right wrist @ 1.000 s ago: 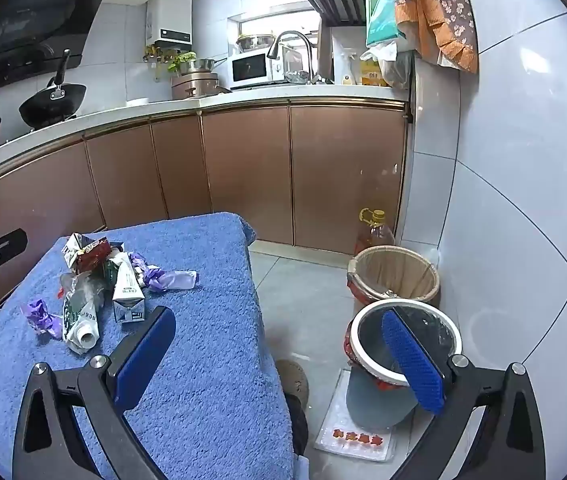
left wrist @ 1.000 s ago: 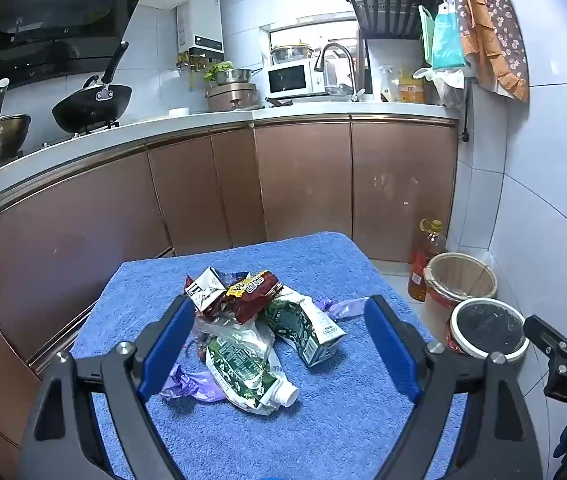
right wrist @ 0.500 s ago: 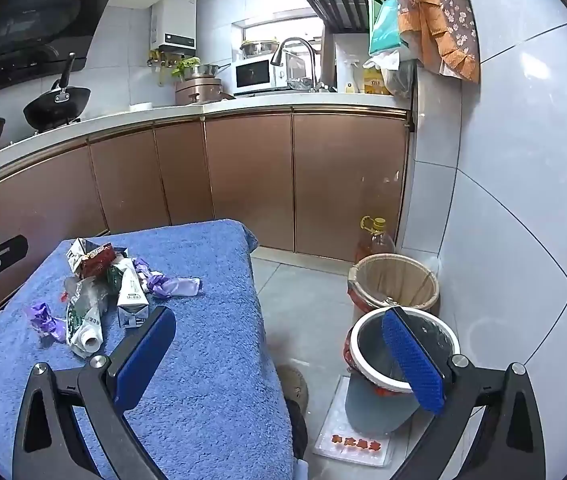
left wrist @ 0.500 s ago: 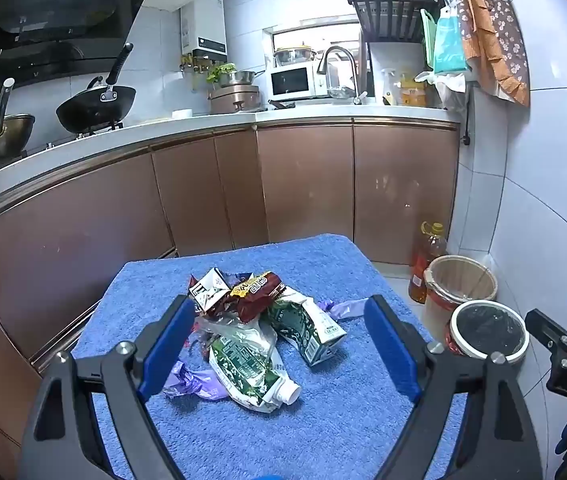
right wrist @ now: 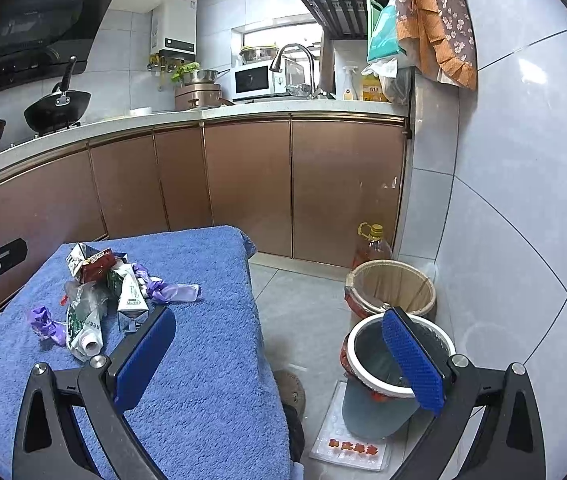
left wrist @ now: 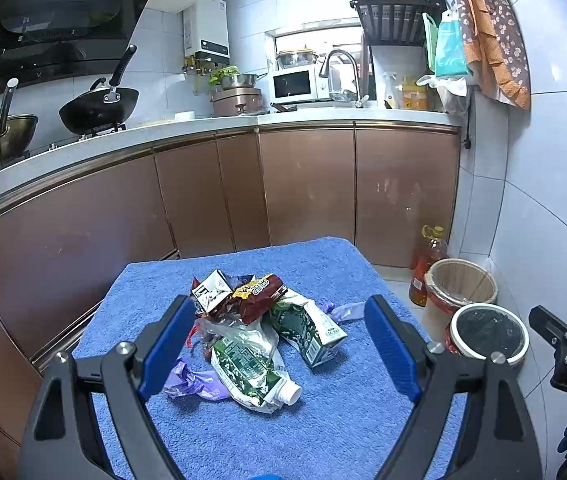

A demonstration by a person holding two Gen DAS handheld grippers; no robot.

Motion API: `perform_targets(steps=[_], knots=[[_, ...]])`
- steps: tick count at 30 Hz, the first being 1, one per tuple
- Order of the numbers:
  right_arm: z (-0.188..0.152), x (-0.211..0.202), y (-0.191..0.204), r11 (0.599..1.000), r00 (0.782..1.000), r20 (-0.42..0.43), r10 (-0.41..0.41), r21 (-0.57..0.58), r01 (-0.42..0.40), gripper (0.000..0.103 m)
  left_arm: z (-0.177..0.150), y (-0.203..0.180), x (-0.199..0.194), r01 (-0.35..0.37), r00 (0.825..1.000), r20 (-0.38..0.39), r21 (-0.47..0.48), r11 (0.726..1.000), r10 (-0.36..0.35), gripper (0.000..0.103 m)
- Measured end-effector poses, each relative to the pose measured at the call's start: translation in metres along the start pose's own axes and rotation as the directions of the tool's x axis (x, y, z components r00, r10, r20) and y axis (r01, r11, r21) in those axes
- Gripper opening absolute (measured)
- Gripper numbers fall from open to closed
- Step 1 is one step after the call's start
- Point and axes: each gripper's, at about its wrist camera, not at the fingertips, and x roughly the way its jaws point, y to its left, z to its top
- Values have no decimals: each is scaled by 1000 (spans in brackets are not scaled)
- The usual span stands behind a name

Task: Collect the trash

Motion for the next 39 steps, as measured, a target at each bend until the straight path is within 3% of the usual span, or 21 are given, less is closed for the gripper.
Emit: perform_targets(steps=[39], knots=[[8, -15, 12, 999, 999, 52, -2, -32, 4, 103, -4, 4, -11, -30, 997, 64, -5, 1000, 30, 86]])
